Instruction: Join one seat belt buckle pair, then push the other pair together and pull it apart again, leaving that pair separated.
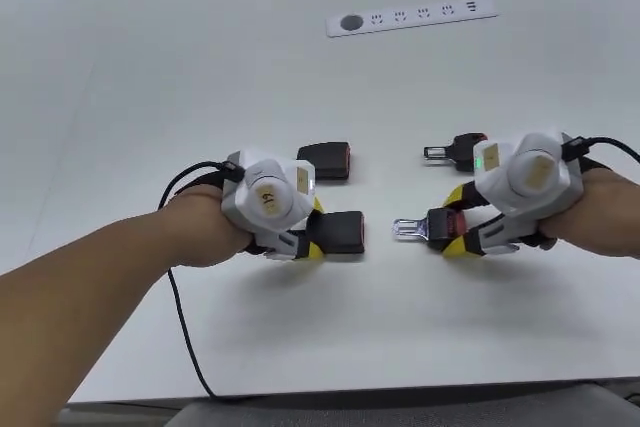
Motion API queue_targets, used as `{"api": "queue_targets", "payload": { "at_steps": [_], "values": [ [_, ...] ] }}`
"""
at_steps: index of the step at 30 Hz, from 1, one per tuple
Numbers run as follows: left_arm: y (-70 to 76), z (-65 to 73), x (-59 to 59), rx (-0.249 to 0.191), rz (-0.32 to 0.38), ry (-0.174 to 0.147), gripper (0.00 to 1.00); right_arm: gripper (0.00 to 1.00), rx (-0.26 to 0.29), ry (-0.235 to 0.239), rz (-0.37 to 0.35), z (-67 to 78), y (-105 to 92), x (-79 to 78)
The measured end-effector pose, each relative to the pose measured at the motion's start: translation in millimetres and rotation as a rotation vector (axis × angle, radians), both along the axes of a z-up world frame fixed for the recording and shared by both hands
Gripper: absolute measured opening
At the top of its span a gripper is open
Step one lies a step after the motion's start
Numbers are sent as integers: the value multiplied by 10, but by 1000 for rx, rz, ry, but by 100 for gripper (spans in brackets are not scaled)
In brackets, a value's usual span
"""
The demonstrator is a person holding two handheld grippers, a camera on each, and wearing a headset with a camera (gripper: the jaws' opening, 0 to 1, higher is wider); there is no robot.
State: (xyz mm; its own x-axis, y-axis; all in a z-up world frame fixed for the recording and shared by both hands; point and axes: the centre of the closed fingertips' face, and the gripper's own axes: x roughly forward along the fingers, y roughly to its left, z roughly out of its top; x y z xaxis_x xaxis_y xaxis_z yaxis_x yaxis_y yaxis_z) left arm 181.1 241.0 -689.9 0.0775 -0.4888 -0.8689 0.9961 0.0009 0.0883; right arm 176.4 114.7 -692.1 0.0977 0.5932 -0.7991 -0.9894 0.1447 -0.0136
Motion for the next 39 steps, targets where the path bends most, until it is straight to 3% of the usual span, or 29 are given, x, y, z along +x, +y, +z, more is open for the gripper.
{"api": "queue_targets", "payload": {
  "at_steps": [12,17,20,26,32,39],
  "values": [
    [-5,-5,11,4,0,7,31,34,41,4,3,17,327,-37],
    [-7,-4,11,6,1,8,31,34,27,4,9,25,311,-38],
    [-8,-6,15,10,0,10,31,34,-1,-19,31,34,324,-40],
    [-28,16,-9,19,0,5,31,34,-1,-42,53,49,411,-31],
    [-20,2,-3,15,-1,12,31,34,32,-1,8,8,435,0],
    [-25,-9,-7,21,-20,23,31,33,47,7,13,17,451,-14]
  ]
}}
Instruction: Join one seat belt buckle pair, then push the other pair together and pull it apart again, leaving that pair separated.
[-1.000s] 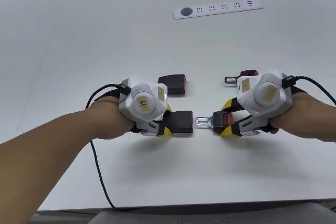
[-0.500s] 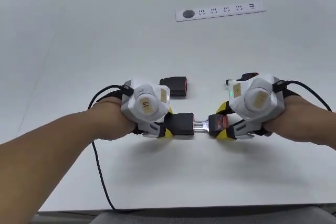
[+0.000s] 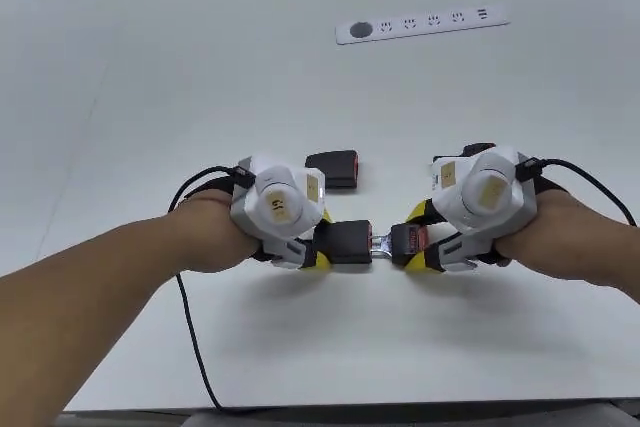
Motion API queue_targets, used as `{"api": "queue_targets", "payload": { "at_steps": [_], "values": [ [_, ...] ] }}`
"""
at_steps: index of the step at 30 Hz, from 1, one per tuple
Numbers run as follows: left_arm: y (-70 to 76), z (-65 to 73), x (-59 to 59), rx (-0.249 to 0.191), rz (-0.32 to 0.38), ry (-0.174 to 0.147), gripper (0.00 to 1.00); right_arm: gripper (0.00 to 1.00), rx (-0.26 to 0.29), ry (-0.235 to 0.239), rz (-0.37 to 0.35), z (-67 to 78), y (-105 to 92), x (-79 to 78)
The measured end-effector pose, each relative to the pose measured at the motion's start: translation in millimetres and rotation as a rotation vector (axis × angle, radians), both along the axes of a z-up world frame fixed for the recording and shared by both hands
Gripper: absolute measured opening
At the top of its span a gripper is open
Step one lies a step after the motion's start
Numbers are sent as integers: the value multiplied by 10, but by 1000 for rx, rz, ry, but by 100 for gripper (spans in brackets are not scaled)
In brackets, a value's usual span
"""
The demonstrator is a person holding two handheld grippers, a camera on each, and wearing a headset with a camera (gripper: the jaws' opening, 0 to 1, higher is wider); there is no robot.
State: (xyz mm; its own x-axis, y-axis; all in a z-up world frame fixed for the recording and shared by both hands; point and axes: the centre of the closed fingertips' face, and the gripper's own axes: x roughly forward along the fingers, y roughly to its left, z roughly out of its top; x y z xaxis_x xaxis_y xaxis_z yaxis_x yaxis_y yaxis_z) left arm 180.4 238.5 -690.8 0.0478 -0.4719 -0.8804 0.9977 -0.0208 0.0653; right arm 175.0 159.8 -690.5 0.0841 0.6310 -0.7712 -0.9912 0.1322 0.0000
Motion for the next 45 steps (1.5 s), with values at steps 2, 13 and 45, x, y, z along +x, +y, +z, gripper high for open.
{"api": "queue_targets", "payload": {
  "at_steps": [2,13,45],
  "values": [
    [-10,4,-10,11,-7,1,30,32,-6,-2,2,7,28,-9],
    [1,5,3,10,0,9,30,32,-24,-4,7,1,86,32],
    [18,6,11,10,15,12,30,32,-47,-29,25,54,250,-9]
  ]
}}
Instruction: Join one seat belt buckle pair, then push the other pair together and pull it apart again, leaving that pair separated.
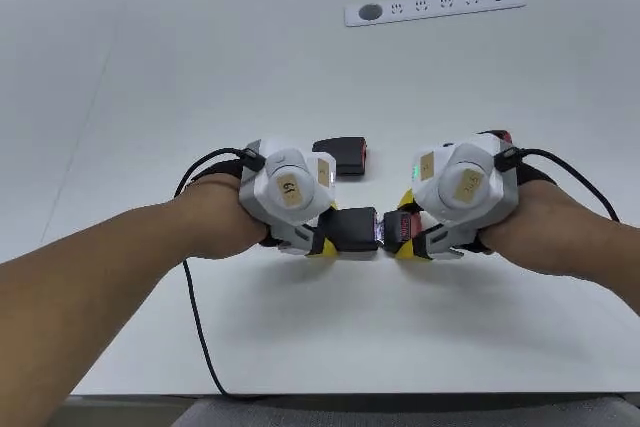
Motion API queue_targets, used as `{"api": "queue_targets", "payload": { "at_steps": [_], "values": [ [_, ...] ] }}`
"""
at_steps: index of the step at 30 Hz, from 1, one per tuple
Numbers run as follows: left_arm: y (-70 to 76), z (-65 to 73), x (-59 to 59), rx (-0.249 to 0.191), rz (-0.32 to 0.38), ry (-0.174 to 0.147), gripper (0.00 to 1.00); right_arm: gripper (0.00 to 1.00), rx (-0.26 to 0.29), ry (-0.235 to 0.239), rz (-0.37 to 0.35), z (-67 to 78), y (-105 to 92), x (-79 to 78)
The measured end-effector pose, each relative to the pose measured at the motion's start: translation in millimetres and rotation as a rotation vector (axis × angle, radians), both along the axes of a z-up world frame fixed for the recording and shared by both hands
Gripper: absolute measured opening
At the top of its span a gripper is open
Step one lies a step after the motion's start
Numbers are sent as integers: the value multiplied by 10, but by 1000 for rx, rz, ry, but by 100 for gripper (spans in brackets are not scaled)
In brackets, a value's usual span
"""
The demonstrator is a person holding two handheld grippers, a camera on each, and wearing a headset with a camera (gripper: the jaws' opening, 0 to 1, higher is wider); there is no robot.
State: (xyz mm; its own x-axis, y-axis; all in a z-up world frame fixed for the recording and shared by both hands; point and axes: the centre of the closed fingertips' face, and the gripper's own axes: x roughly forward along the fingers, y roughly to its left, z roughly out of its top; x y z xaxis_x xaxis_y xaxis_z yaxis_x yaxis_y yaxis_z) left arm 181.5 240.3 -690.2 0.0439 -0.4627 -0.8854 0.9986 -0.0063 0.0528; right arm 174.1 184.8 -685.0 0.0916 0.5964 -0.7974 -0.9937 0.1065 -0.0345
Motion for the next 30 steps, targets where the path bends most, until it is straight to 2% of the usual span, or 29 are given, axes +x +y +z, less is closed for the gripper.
{"api": "queue_targets", "payload": {
  "at_steps": [4,7,11,16,30],
  "values": [
    [10,-1,-4,-5,6,1,30,32,-1,0,1,-2,-16,-6],
    [51,-5,4,-33,-1,1,29,32,1,-4,10,1,-54,14],
    [35,-4,11,-12,0,7,29,31,-19,2,4,-29,-76,43],
    [57,-7,9,-27,21,6,29,31,-24,5,-1,-27,-93,37],
    [57,-5,-9,-15,6,15,29,32,-18,11,-10,-50,-83,64]
  ]
}}
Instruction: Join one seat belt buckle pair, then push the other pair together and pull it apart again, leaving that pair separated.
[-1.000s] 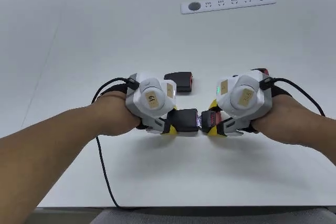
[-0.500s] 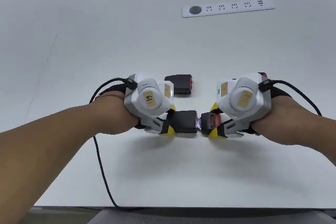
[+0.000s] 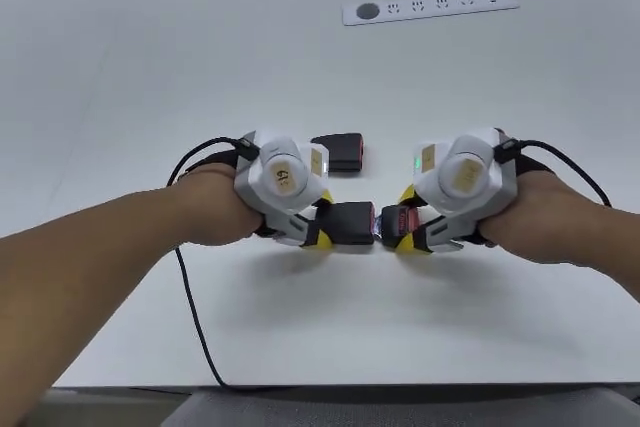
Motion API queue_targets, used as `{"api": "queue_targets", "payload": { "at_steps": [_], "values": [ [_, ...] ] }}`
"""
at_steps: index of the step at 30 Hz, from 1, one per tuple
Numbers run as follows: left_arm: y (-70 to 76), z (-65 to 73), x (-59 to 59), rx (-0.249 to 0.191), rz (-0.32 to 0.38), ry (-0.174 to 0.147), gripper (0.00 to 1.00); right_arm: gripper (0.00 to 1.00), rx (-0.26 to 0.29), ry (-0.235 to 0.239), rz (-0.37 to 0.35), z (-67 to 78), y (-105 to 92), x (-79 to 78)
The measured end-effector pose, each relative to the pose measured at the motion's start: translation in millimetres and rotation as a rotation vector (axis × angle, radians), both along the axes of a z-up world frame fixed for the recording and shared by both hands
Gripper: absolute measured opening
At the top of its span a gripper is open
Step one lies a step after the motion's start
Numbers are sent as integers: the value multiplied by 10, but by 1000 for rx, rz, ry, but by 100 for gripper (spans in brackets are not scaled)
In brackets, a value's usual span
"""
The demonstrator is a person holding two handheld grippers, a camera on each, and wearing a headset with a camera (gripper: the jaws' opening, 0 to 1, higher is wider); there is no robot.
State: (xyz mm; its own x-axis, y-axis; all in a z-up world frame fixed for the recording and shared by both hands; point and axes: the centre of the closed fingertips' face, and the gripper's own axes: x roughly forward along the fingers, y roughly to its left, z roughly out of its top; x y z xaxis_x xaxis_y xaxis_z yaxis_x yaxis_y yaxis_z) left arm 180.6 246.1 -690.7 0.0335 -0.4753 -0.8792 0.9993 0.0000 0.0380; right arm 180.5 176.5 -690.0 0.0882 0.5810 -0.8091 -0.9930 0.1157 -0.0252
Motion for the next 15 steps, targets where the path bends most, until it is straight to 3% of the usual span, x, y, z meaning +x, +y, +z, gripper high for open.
{"api": "queue_targets", "payload": {
  "at_steps": [8,15],
  "values": [
    [-33,28,-30,38,12,0,31,34,-7,-4,1,-2,5,5],
    [-27,30,-8,37,29,11,33,35,-9,-9,-15,-4,27,-7]
  ]
}}
